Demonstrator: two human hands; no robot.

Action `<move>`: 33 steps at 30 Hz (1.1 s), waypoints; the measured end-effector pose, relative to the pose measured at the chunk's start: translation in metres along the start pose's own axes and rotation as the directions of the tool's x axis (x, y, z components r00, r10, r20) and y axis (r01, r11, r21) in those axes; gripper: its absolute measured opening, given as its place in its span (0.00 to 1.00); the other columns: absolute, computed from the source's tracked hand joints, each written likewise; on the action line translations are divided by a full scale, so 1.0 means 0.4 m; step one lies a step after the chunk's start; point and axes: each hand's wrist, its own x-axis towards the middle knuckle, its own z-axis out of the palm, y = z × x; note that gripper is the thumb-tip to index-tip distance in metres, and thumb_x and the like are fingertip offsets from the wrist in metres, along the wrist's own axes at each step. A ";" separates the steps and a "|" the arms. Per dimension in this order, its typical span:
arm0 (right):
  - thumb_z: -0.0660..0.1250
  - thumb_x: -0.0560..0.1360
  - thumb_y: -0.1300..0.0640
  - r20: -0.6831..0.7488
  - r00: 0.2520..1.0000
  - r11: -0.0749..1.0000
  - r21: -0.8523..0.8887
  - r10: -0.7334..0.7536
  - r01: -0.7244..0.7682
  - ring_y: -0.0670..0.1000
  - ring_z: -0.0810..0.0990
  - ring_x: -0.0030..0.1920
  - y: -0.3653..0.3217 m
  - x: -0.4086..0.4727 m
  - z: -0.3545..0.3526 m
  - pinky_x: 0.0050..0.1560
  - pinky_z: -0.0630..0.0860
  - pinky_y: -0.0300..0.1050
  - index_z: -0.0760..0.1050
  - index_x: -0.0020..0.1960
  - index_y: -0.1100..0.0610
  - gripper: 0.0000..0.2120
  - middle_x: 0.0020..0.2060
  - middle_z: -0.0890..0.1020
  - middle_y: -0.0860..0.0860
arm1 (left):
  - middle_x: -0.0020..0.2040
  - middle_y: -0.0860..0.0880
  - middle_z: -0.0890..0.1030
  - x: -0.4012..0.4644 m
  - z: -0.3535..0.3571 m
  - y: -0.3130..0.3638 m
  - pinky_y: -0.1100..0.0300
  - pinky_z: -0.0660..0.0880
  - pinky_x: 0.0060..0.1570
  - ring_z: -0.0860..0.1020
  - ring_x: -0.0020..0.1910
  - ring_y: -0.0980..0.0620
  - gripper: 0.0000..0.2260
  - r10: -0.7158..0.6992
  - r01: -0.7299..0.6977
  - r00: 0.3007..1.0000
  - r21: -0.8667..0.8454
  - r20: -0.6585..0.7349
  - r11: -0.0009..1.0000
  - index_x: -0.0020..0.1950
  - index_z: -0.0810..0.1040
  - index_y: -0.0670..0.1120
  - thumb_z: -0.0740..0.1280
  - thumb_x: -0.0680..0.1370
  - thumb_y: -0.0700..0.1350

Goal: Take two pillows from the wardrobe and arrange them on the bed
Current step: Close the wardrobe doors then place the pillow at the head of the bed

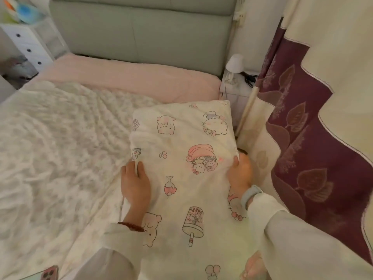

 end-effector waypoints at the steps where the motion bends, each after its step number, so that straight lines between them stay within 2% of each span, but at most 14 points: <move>1: 0.53 0.78 0.62 0.007 1.000 1.000 0.008 -0.023 0.023 0.65 0.73 0.55 -0.007 0.066 0.019 0.54 0.70 0.58 0.70 0.55 0.67 0.12 0.53 0.75 0.67 | 0.49 0.41 0.75 0.029 0.045 0.021 0.55 0.63 0.40 0.73 0.42 0.43 0.10 -0.015 0.015 1.000 -0.006 -0.013 1.000 0.50 0.74 0.40 0.58 0.78 0.45; 6: 0.53 0.78 0.62 0.083 0.992 0.995 -0.036 -0.094 0.097 0.65 0.74 0.52 -0.044 0.416 0.083 0.51 0.70 0.56 0.71 0.54 0.66 0.12 0.52 0.76 0.66 | 0.48 0.41 0.75 0.191 0.283 0.162 0.53 0.67 0.43 0.73 0.43 0.41 0.10 -0.151 0.150 0.988 -0.015 -0.023 0.989 0.47 0.73 0.39 0.57 0.78 0.46; 13: 0.53 0.78 0.63 0.130 0.981 0.988 -0.036 -0.143 0.149 0.66 0.73 0.55 -0.140 0.803 0.140 0.52 0.68 0.54 0.71 0.55 0.68 0.12 0.54 0.75 0.67 | 0.44 0.45 0.73 0.389 0.520 0.348 0.56 0.64 0.41 0.70 0.39 0.48 0.09 -0.191 0.186 0.980 -0.081 -0.055 0.979 0.44 0.73 0.41 0.58 0.78 0.45; 18: 0.53 0.78 0.63 0.189 0.960 0.976 -0.029 -0.206 0.215 0.65 0.73 0.56 -0.233 1.021 0.227 0.55 0.68 0.53 0.70 0.58 0.66 0.13 0.56 0.76 0.66 | 0.41 0.44 0.72 0.527 0.641 0.416 0.58 0.62 0.39 0.67 0.37 0.50 0.08 -0.230 0.214 0.969 -0.158 -0.091 0.964 0.41 0.71 0.41 0.59 0.78 0.43; 22: 0.52 0.78 0.62 0.224 0.943 0.968 -0.002 -0.245 0.252 0.64 0.73 0.55 -0.316 1.196 0.323 0.55 0.69 0.55 0.71 0.57 0.66 0.13 0.54 0.76 0.66 | 0.42 0.44 0.71 0.678 0.747 0.461 0.57 0.63 0.38 0.68 0.37 0.49 0.09 -0.302 0.278 0.945 -0.180 -0.125 0.944 0.41 0.71 0.39 0.59 0.77 0.43; 26: 0.51 0.79 0.60 0.254 0.928 0.957 -0.035 -0.271 0.289 0.65 0.73 0.54 -0.420 1.378 0.443 0.51 0.69 0.53 0.70 0.56 0.64 0.13 0.53 0.76 0.65 | 0.41 0.45 0.71 0.845 0.845 0.497 0.58 0.61 0.35 0.67 0.35 0.51 0.09 -0.338 0.303 0.927 -0.209 -0.160 0.930 0.38 0.68 0.43 0.59 0.77 0.44; 29: 0.52 0.79 0.61 0.297 0.898 0.936 -0.038 -0.325 0.351 0.64 0.73 0.53 -0.503 1.494 0.527 0.56 0.69 0.56 0.71 0.56 0.64 0.13 0.52 0.77 0.65 | 0.42 0.45 0.71 0.941 0.898 0.515 0.56 0.64 0.39 0.68 0.37 0.49 0.09 -0.433 0.385 0.885 -0.251 -0.172 0.888 0.38 0.68 0.44 0.58 0.77 0.43; 33: 0.53 0.78 0.62 0.351 0.850 0.910 0.014 -0.393 0.415 0.65 0.73 0.50 -0.612 1.626 0.643 0.51 0.69 0.55 0.72 0.52 0.67 0.12 0.49 0.77 0.67 | 0.37 0.47 0.70 1.053 0.954 0.525 0.56 0.62 0.33 0.66 0.33 0.50 0.14 -0.501 0.446 0.846 -0.270 -0.182 0.853 0.31 0.63 0.49 0.58 0.77 0.42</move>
